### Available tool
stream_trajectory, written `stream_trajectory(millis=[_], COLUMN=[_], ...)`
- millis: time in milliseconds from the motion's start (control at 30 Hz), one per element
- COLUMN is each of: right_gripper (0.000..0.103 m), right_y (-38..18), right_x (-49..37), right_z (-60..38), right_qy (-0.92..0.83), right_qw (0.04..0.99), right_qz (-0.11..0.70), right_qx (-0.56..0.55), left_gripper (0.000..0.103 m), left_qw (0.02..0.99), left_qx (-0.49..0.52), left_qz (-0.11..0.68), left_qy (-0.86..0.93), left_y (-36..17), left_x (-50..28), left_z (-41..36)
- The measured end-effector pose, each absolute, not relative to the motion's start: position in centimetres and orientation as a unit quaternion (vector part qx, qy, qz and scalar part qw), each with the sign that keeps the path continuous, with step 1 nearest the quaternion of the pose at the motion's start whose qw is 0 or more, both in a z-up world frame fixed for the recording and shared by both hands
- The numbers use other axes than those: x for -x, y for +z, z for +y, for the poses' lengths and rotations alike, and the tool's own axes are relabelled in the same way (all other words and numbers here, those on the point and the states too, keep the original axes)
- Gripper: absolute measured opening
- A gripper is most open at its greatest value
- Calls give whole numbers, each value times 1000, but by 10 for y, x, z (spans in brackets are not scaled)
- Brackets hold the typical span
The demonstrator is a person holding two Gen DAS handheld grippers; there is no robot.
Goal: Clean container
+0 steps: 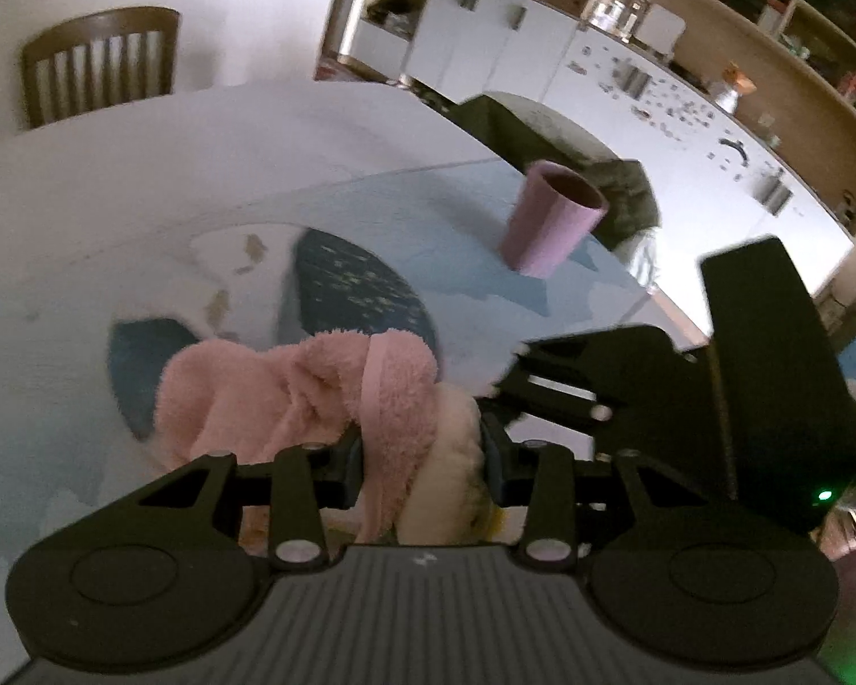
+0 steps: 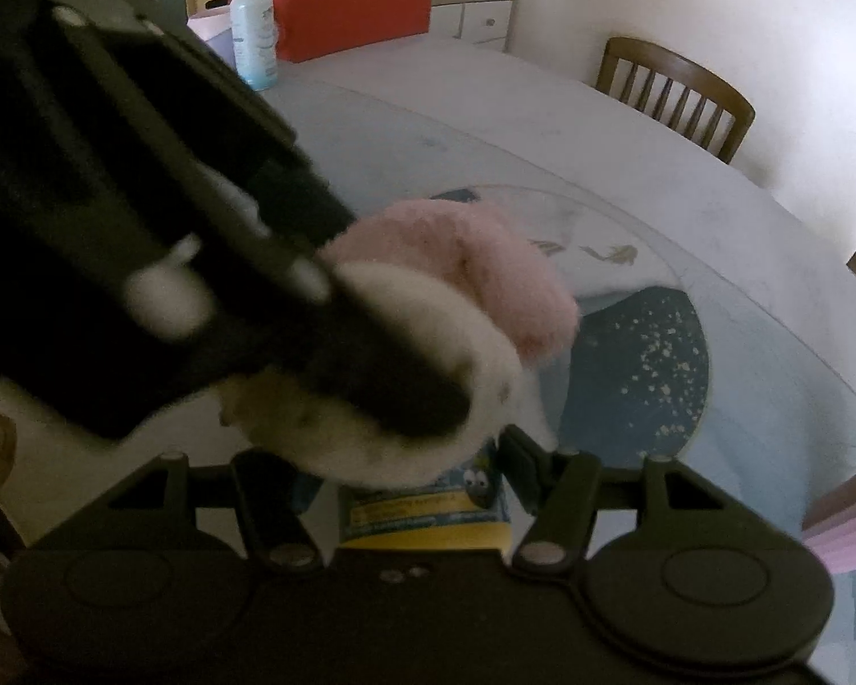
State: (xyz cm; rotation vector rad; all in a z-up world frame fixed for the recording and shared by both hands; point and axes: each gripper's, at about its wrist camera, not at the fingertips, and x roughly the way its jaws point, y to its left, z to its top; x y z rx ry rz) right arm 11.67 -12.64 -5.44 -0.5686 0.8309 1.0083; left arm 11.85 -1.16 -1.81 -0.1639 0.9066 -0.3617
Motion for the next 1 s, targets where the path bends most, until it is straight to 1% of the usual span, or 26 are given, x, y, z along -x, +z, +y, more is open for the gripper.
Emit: stream_trajectory(millis=[333, 433, 633, 767, 833, 967, 1000], right_gripper=[63, 63, 65, 66, 63, 61, 62], right_y=[-52, -46, -41, -48, -51, -55, -55], right_x=[-125, -120, -100, -95, -99, -109, -110], right_z=[-132, -138, -158, -163, -165, -170, -171], right_qy=[459, 460, 456, 439, 430, 434, 439], right_qw=[762, 765, 770, 778, 785, 786, 784], right_qz=[394, 379, 356, 355, 358, 373, 374], right_qx=[233, 245, 270, 275, 264, 234, 232], left_gripper=[39, 39, 39, 39, 39, 39, 39], left_qw=[892, 889, 882, 886, 889, 890, 888], left_qx=[100, 78, 74, 80, 83, 87, 86], left_qz=[425, 438, 454, 443, 434, 409, 406], left_qy=[-119, -105, -102, -109, -121, -180, -198], left_y=[-24, -31, -47, -38, -30, -9, -5], left_x=[-122, -125, -123, -119, -115, -104, -102], left_z=[30, 26, 22, 24, 26, 19, 16])
